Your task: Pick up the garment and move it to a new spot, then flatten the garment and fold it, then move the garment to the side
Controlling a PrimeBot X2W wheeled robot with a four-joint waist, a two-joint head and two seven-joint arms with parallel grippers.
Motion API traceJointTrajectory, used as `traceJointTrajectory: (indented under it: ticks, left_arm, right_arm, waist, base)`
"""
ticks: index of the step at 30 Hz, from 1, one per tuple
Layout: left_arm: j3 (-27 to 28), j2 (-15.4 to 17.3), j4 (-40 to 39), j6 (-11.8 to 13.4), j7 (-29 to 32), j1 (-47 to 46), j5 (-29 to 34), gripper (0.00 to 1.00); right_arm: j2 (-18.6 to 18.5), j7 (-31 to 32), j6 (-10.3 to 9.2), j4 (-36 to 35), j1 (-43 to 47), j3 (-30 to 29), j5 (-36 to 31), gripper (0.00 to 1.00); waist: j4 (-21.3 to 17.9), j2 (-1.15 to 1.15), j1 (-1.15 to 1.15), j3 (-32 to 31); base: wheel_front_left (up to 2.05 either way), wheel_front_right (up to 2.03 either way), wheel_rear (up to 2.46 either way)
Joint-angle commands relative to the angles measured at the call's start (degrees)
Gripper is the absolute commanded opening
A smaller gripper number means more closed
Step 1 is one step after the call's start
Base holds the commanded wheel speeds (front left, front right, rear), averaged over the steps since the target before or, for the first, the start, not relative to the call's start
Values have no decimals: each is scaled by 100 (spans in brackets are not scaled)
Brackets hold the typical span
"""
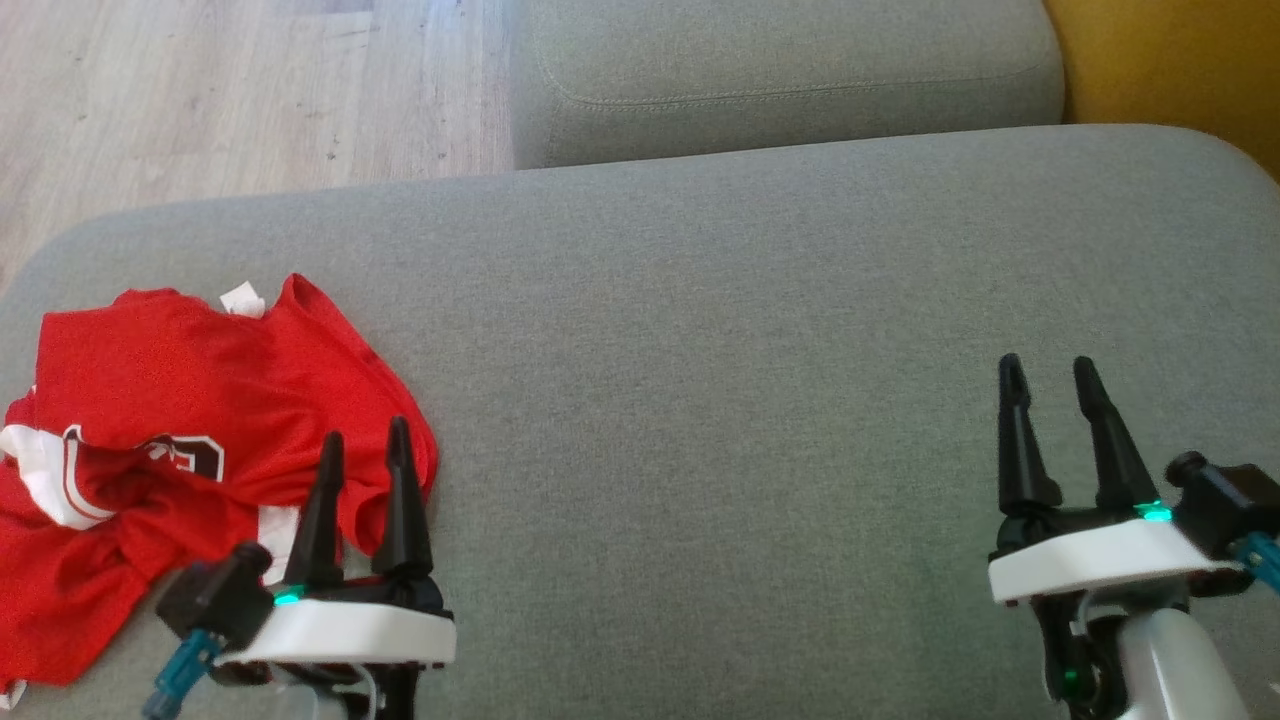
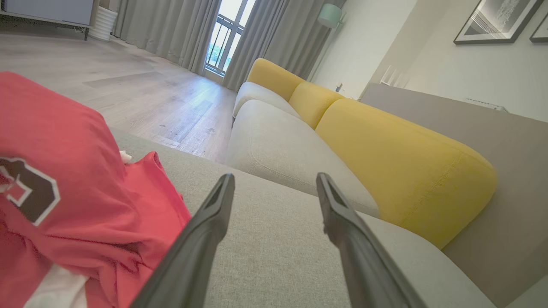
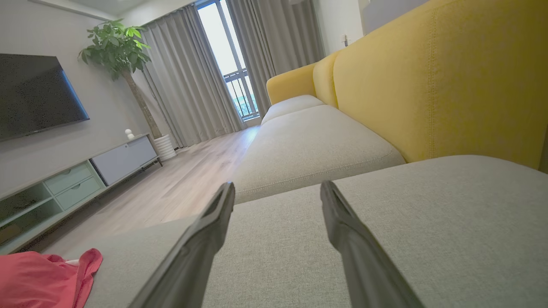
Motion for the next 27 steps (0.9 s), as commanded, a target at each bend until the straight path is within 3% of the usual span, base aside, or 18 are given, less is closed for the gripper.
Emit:
traceJointTrajectory:
  ticks: [1,12,20,23,27]
  left_arm:
    - [46,64,-263,23,-85,-228,238,100]
    - [-414,247,-86,125,-270,-213,1133,100]
    - [-672,339,-52,447,-405,-279,1744,100]
    - [-636,289,-149,512,-455,-255,1725,100]
    - [-420,170,-295,406,-522,-181,1571,100]
  right_arm:
    - [-39,-94,-3,-239,-136,149,-264,100]
    - [-42,-280,-3,-282,-94,236,-1183,100]
    - [-45,-415,-4,-369,-69,310,-1699,100]
    - [-45,-465,-4,-430,-44,324,-1704,100]
    - [-47,-533,-4,-458,10,320,-1555,100]
  waist:
    - [3,0,0,2]
    - [-8,0,0,-3]
    - [-11,0,0,-7]
    - [-10,0,0,-10]
    - [-5,0,0,-16]
  base:
    - [0,0,0]
    - [0,0,0]
    - [0,0,0]
    - [0,0,0]
    - [0,0,0]
